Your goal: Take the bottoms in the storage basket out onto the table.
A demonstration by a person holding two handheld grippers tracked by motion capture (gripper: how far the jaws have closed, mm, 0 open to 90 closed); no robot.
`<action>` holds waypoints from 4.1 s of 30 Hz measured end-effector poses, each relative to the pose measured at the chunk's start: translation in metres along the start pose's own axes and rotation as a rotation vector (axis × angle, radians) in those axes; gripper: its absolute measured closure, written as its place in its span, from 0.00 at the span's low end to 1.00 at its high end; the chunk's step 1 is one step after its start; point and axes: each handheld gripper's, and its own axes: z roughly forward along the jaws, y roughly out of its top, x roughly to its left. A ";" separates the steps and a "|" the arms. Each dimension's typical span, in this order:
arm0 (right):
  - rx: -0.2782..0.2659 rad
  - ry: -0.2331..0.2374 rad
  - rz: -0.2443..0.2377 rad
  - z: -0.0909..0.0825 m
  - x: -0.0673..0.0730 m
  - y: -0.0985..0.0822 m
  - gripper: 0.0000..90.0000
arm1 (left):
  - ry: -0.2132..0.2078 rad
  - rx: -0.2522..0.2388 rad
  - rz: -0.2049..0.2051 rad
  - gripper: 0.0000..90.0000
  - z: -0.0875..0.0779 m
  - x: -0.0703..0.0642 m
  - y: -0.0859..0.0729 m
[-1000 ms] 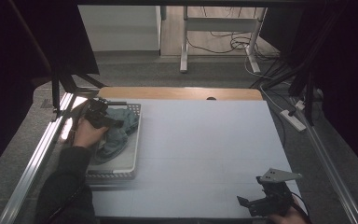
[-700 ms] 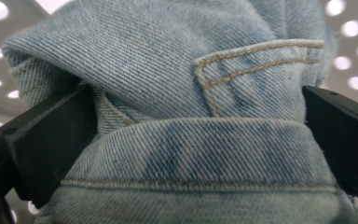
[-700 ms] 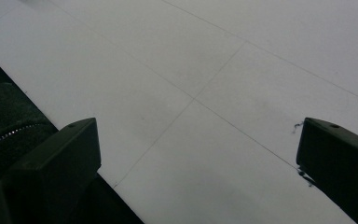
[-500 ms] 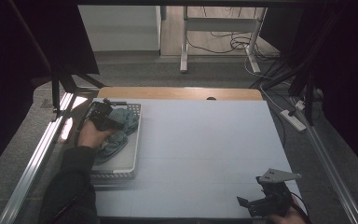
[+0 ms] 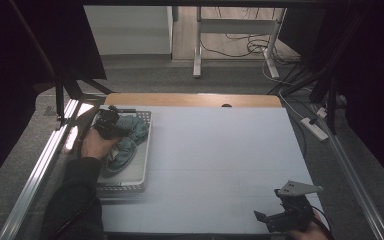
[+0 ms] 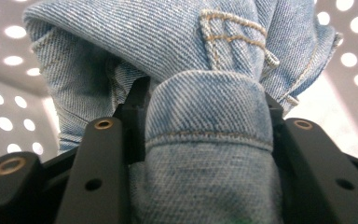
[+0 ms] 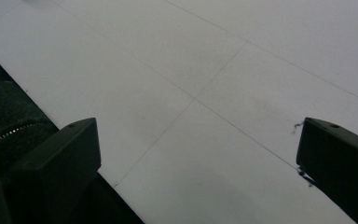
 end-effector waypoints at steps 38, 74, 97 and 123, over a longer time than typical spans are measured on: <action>-0.010 0.008 0.000 -0.001 0.000 0.000 0.00 | -0.187 -0.289 -0.024 0.67 -0.104 -0.009 0.012; -0.010 0.009 0.000 -0.001 0.000 0.000 0.00 | -0.255 -0.366 0.195 0.67 -0.134 -0.097 0.036; -0.009 0.011 -0.002 -0.001 -0.001 0.000 0.00 | -0.371 -0.388 0.309 0.67 -0.126 -0.151 0.049; -0.013 0.016 -0.004 -0.001 -0.001 -0.001 0.00 | -0.412 -0.264 0.374 0.66 -0.059 -0.199 0.059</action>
